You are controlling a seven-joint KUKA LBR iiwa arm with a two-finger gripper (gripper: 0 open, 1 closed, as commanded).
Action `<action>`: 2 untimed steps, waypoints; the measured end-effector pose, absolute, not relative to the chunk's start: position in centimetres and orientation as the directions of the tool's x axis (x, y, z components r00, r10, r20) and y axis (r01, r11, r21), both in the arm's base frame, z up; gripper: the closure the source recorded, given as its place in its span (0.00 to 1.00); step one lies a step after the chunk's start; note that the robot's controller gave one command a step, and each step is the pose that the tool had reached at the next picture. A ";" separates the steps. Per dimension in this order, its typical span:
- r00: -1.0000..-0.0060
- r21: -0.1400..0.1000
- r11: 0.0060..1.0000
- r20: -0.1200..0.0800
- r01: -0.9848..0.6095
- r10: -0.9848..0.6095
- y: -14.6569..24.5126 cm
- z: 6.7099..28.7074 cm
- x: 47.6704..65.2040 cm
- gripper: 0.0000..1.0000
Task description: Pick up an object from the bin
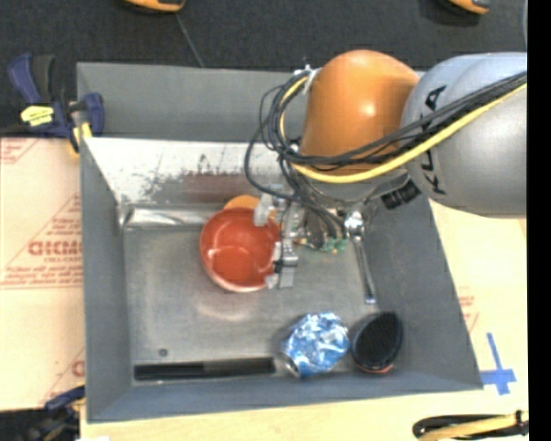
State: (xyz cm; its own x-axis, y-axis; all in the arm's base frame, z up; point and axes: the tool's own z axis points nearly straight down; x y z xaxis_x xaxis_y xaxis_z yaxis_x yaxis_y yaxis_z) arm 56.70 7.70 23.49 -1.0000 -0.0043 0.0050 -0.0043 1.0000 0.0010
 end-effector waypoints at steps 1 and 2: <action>-1.000 0.002 1.000 -0.003 -0.003 -0.003 7.7 23.9 56.9 0.00; -0.960 -0.001 0.960 -0.008 -0.279 -0.279 8.3 20.2 56.5 0.00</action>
Offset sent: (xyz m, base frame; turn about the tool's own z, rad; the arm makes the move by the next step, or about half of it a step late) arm -0.0096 0.0141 -0.0877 -0.6519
